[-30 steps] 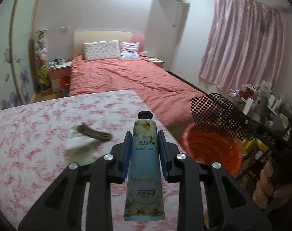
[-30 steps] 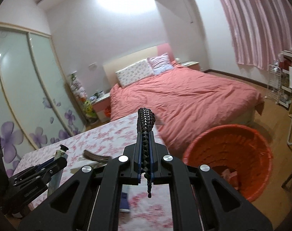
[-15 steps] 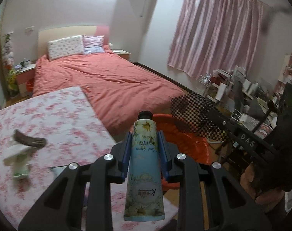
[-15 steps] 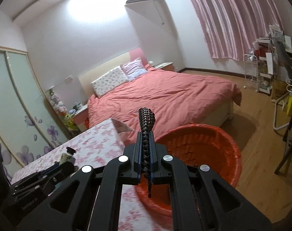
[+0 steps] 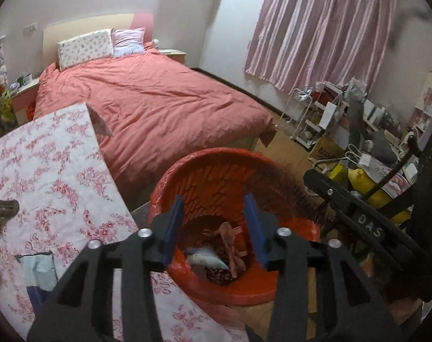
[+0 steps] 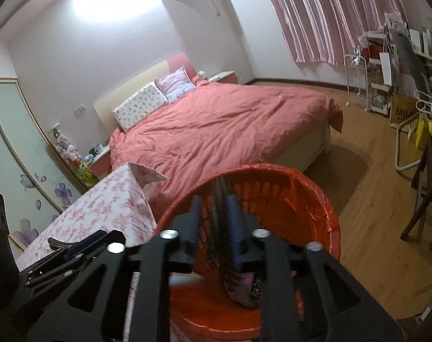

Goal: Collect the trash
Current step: 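Carry scrubber and cream tube to the orange basket and release both, then move both tools back over the bed and grasp the blue packet with right tool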

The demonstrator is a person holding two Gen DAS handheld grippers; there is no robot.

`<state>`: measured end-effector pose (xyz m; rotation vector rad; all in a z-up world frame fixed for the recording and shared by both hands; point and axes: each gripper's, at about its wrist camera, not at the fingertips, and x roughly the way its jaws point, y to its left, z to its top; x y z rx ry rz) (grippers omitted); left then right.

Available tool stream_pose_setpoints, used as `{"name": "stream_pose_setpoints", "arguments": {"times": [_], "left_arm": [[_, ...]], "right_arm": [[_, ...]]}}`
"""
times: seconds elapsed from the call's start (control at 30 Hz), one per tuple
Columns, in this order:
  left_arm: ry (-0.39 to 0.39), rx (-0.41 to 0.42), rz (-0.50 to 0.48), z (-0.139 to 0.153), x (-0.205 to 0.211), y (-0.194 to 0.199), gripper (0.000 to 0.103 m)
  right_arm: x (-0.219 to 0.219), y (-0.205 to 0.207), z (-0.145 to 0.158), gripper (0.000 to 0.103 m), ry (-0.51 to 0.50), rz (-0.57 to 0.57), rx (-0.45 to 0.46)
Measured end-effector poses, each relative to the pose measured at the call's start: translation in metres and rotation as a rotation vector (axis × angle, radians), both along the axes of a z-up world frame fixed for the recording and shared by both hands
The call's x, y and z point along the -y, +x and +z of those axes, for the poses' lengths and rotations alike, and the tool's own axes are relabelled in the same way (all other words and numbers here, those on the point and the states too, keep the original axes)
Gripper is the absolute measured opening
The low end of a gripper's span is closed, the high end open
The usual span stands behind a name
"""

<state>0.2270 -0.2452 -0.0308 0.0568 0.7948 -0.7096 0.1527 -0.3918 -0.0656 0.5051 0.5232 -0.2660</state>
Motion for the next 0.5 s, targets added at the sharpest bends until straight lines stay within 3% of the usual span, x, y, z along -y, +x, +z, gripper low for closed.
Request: {"name": "stream_pose_setpoints", "arguments": {"times": [0.1,0.27,0.37,0.5], "left_arm": [[0.028,-0.004,0.027,-0.007,-0.007,0.006,0.052],[0.069,0.027,0.075,-0.009,-0.03,0.006,0.071],[0.072,0.045,0.101,-0.005,-0.049,0.002,0.079],[0.079,0.057,0.168,-0.006,-0.09,0.0,0.084]], "right_arm": [[0.001,-0.001,-0.006,0.043,0.004,-0.008,-0.02],[-0.004,-0.007,-0.003,0.065,-0.036,-0.037,-0.023],[-0.014,-0.01,-0.001,0.071,-0.051,-0.038,-0.022],[-0.03,-0.004,-0.001,0.081,-0.048,-0.02,-0.056]]}}
